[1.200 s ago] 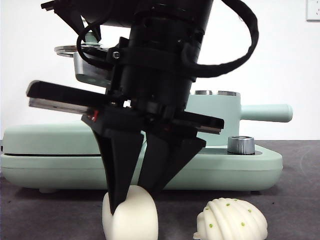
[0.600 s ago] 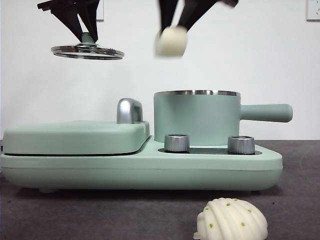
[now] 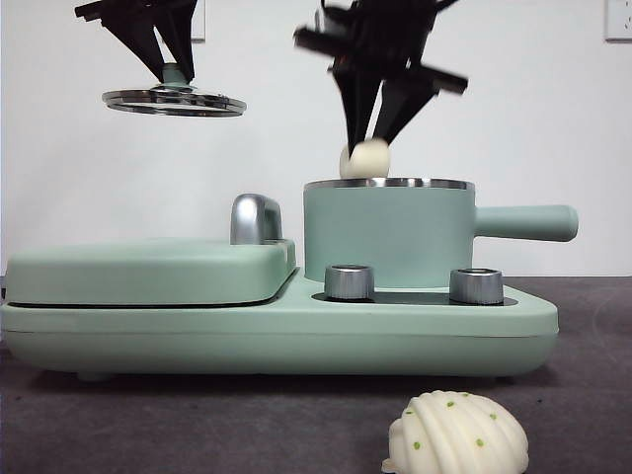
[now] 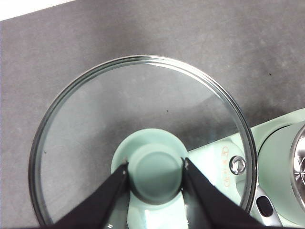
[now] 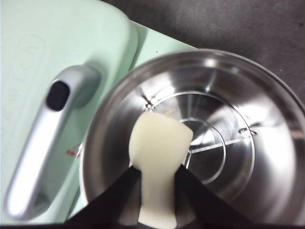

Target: Put the buns in a small steamer

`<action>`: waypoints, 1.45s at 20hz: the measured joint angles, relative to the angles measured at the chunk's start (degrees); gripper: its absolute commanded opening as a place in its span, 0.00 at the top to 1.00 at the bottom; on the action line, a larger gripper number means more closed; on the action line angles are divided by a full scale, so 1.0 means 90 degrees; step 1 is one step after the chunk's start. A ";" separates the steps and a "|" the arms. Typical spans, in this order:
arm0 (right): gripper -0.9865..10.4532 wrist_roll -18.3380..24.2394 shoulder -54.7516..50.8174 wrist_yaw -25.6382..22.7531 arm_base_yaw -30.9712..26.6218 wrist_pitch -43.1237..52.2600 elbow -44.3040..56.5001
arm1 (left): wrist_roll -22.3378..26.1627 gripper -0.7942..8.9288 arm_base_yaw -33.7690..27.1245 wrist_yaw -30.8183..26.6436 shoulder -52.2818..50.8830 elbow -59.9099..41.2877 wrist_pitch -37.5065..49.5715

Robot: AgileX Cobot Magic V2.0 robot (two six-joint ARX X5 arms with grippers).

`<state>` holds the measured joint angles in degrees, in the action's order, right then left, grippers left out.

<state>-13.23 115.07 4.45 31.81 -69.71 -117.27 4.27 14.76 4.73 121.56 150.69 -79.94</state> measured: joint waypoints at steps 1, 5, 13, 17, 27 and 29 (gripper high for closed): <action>0.85 0.0000 0.0107 0.0002 -0.0002 0.0002 -0.0002 | 0.0000 0.90 0.0000 0.0000 0.0000 0.0000 0.0000; 0.85 0.0019 0.0442 0.0007 0.0000 -0.0015 -0.0002 | 0.0000 0.90 0.0000 0.0000 0.0000 0.0000 0.0000; 0.56 0.0109 0.0529 0.0083 0.0000 -0.0034 -0.0002 | -0.0002 0.90 0.0000 0.0000 0.0000 0.0000 0.0000; 0.52 0.0109 0.0529 0.0124 -0.0002 0.0015 -0.0002 | -0.0002 0.90 0.0000 0.0000 0.0000 0.0000 0.0000; 0.52 0.0165 0.0318 -0.0357 0.0032 -0.0801 -0.1489 | -0.0051 0.90 0.0000 0.0002 -0.0002 0.0000 0.0000; 0.52 0.0189 -0.0005 -0.0374 0.0165 -0.0801 -0.1489 | -0.0053 0.90 0.0000 0.0002 -0.0002 0.0000 0.0000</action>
<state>-11.53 115.02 1.08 33.30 -76.93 -130.67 3.79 14.76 4.75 121.54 150.69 -79.94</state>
